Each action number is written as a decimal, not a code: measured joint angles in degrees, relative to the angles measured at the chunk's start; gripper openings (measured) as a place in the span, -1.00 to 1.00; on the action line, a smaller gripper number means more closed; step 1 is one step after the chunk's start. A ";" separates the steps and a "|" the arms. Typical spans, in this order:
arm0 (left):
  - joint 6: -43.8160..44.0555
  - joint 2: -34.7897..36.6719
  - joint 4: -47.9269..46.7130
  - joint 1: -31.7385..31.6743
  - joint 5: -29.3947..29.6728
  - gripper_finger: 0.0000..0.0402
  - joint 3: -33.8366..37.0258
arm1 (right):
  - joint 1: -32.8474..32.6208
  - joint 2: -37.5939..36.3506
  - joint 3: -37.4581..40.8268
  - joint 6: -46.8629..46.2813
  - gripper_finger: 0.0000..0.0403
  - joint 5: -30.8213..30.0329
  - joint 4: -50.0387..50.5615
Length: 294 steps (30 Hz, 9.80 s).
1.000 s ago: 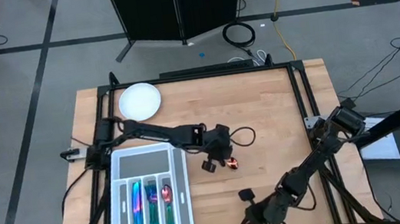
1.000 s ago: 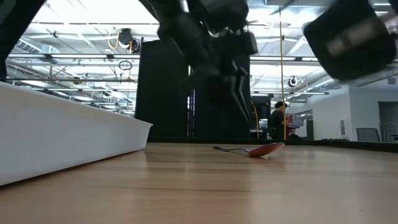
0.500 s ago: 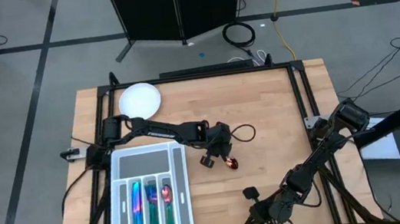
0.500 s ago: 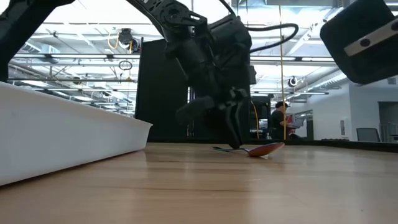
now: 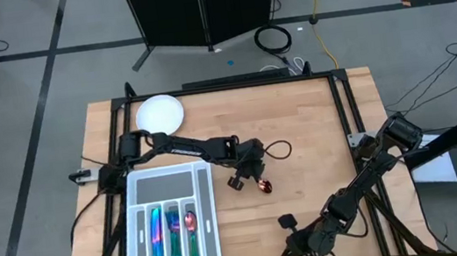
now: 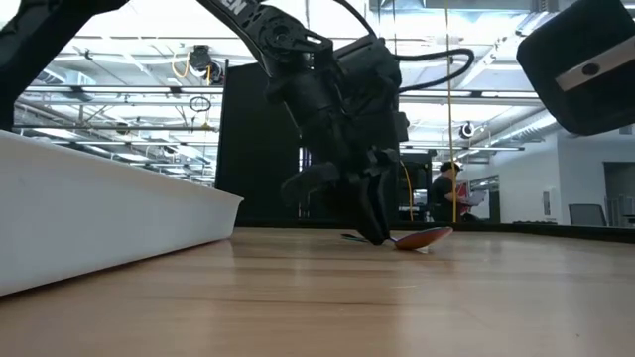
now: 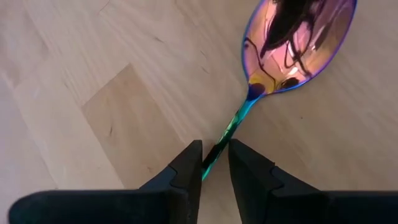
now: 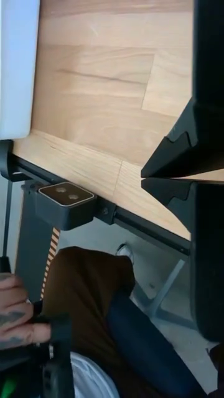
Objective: Sort silverware
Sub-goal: Put the iridescent blue spoon in the silverware tray, then return to Home Position
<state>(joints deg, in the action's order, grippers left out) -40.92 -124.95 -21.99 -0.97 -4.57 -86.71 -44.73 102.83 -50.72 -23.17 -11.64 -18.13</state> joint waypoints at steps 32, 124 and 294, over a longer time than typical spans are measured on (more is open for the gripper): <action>9.42 5.82 -0.28 0.31 3.03 -0.96 0.25 | 0.81 0.00 0.00 3.13 -1.00 -0.02 0.39; 166.18 11.41 -50.14 49.19 15.28 -1.00 0.06 | 0.70 -9.62 -0.02 20.88 -1.00 12.18 -0.24; 49.59 123.86 24.01 0.61 10.13 -0.67 86.33 | 51.49 -75.17 49.90 9.39 -1.00 13.07 1.04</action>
<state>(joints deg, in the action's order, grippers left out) 8.67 -1.08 2.02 -0.36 5.57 -0.38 6.76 27.66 -0.82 -13.77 1.43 -17.10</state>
